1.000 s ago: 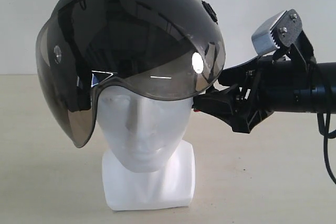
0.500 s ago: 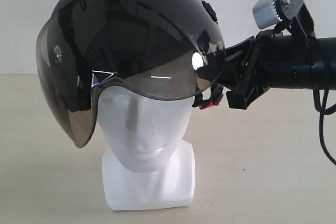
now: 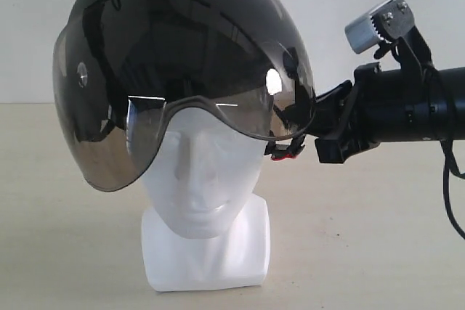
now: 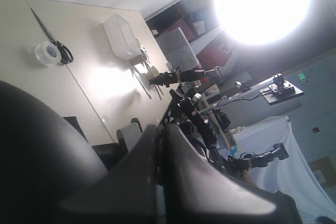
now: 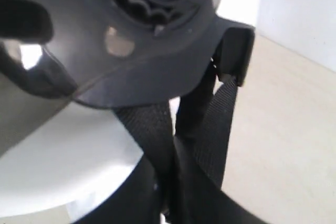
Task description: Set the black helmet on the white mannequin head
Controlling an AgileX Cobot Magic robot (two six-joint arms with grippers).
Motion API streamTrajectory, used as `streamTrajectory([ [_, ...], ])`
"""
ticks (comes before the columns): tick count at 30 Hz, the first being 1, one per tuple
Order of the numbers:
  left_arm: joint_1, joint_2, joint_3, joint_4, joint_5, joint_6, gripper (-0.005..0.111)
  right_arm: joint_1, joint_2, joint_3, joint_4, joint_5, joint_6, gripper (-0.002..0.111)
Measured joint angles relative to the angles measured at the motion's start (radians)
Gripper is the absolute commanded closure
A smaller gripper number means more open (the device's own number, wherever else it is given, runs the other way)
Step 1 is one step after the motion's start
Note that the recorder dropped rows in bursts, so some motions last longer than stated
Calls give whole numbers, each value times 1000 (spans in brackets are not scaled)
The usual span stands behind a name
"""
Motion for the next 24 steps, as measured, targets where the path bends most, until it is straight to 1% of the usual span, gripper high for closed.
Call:
streamTrajectory([
  [4,0,0,0,-11,0,0,102,0,0,18,-32,-47,38,108],
  [16,0,0,0,-22,0,2,102,6,-2,21,-184,-99,150,108],
  [22,0,0,0,-22,0,-2,102,10,-4,19,-193,-106,146,108],
  [24,0,0,0,-22,0,-2,102,10,-4,5,-199,-101,156,106],
])
